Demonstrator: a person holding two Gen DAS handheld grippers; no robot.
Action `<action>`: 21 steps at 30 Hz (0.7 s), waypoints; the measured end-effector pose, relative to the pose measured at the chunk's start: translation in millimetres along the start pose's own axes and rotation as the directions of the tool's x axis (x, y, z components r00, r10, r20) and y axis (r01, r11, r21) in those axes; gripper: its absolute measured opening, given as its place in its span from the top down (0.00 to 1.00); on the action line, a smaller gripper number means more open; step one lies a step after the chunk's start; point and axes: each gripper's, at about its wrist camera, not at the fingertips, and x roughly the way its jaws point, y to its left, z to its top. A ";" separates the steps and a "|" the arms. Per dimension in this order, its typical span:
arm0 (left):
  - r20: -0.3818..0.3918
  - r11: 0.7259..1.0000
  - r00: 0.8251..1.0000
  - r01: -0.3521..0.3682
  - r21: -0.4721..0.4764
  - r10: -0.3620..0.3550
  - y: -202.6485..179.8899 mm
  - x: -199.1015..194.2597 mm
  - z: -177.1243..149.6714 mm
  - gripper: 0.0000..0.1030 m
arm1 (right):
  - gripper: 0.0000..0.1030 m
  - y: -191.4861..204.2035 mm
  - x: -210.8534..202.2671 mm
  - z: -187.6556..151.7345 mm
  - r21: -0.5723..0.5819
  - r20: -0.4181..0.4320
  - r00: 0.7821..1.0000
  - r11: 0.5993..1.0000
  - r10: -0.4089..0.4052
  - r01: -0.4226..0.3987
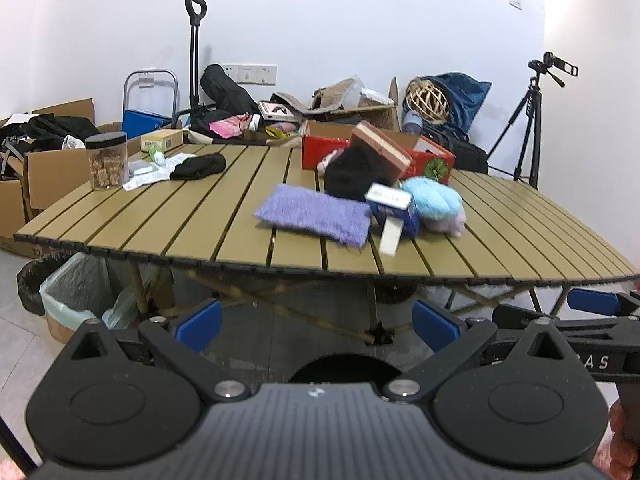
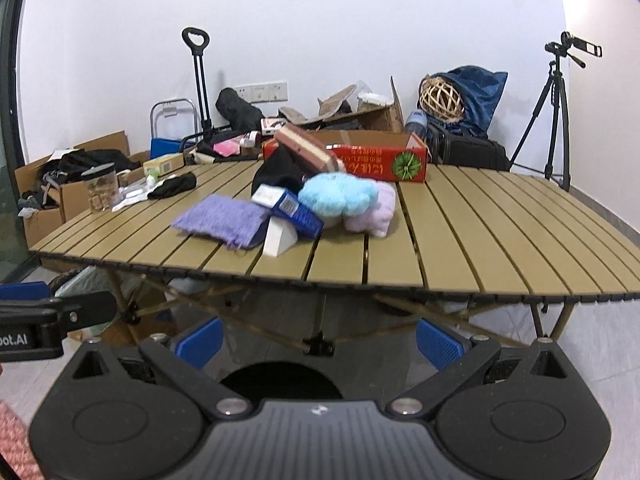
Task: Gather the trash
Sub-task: 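Reach to the table and grasp the small white paper piece with the right tool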
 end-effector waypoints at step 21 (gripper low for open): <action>0.070 0.995 0.994 -0.075 -0.066 0.080 0.4 88.1 65.6 0.00 | 0.00 8.0 96.5 52.3 -0.098 0.082 0.996 0.995 0.020 -0.012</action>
